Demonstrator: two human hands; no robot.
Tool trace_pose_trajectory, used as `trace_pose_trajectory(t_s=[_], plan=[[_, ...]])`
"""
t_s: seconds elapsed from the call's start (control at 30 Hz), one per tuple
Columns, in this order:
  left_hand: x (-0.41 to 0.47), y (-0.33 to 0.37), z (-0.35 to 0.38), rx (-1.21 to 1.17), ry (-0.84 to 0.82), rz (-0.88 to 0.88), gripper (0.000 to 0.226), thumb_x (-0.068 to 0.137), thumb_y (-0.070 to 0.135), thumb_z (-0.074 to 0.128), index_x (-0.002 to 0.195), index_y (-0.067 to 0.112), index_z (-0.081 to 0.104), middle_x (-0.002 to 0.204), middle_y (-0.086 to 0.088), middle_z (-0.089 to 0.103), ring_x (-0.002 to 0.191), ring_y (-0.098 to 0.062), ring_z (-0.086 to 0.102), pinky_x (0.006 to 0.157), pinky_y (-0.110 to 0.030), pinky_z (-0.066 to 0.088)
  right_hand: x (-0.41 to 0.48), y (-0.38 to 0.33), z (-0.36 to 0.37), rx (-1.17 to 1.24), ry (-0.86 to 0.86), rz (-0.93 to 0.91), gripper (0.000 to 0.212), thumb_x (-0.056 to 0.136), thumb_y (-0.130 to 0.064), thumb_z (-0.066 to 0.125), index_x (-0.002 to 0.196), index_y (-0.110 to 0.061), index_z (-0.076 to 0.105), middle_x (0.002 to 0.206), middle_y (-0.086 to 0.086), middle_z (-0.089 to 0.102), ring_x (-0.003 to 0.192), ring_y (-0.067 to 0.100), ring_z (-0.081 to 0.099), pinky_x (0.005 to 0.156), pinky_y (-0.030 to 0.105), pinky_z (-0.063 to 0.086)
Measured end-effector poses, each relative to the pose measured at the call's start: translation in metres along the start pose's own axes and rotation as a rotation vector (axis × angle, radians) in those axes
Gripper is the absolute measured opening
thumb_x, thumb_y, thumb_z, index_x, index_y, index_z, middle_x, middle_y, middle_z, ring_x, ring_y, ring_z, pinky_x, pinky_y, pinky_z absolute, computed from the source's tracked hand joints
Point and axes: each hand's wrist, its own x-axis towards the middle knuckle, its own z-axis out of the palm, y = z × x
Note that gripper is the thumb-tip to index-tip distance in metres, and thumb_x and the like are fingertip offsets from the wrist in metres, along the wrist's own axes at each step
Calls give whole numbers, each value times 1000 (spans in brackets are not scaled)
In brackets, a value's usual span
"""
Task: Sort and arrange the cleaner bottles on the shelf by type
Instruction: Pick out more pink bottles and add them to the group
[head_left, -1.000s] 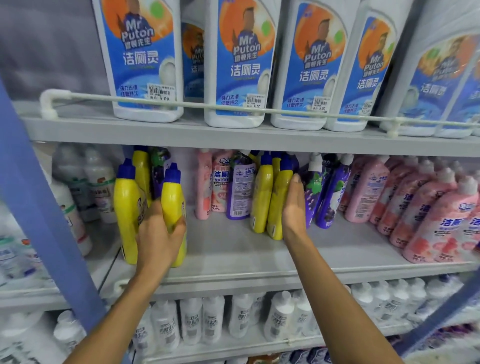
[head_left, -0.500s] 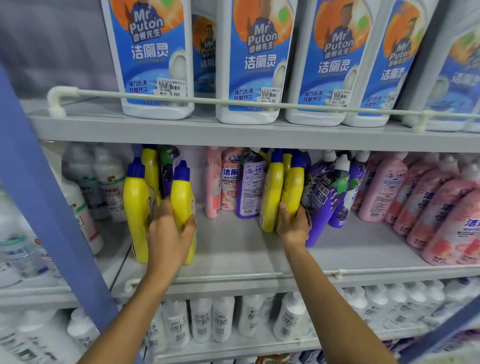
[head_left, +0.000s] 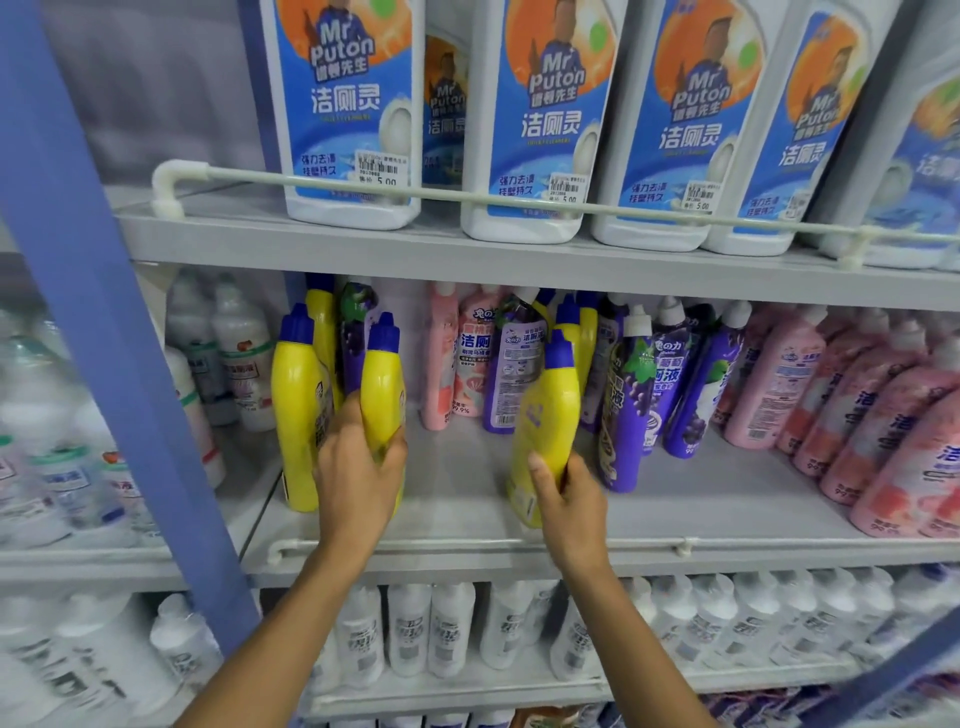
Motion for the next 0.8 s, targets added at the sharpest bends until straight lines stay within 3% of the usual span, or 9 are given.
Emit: trace_pose_trajectory(t_s=[0.1,0.2,0.3,0.47,0.53,0.63,0.7,0.77,0.8], plan=[[-2,-1,-2,8,-3,-20,47,88,19,75,130,9,56,105,-14,71,96,-38,65,80,-38,47,-4,-10,20,27,-106,-50,30,99,-33,67,80,-14,54,61,-5,49,55,1,46,54,16,36],[-5,-4,-7,25,5,-30,47,88,21,76,128,9,57,107,-14,70,100,-38,64,81,-42,48,-4,-16,46,95,-210,-87,24,99,-38,67,98,-14,67,75,-1,64,66,4,54,64,26,46],[-8,-9,-14,6,39,-32,50,85,26,80,128,14,59,109,-8,67,100,-30,62,83,-41,50,-5,-25,72,159,-298,-113,22,98,-39,68,104,-18,71,78,-7,68,70,1,57,67,23,47],[-10,-19,-30,14,246,-84,43,75,24,89,110,18,65,95,-3,61,83,-6,48,74,-22,36,-12,-42,108,206,-429,-134,41,92,-53,66,114,-18,72,88,-11,75,77,-3,64,73,22,52],[-11,-24,-36,26,256,-63,45,75,21,89,113,18,66,96,-3,60,85,-10,52,76,-26,41,-17,-48,119,192,-449,-166,43,91,-55,63,112,-18,70,87,-8,73,73,-1,60,70,21,49],[-9,-30,-39,42,249,-69,52,79,23,87,126,18,65,103,-4,60,93,-17,58,83,-33,48,-28,-55,129,181,-436,-209,27,98,-41,65,112,-19,66,91,-4,72,76,6,62,68,15,45],[-9,-30,-40,65,263,-80,55,81,25,86,130,16,63,109,-7,61,100,-22,59,87,-34,48,-33,-57,131,182,-441,-228,25,98,-41,63,111,-20,64,92,-4,71,77,8,62,69,21,48],[-10,-27,-40,104,273,-81,59,81,28,85,133,14,60,117,-10,60,112,-26,56,92,-33,44,-32,-59,130,187,-450,-227,29,96,-45,64,114,-22,63,97,-8,70,83,3,64,73,25,51],[-9,-27,-40,109,275,-91,63,81,29,84,136,13,57,124,-11,59,120,-27,53,96,-33,42,-29,-61,128,195,-454,-222,35,95,-46,67,121,-23,62,105,-12,68,89,-3,63,78,20,50]])
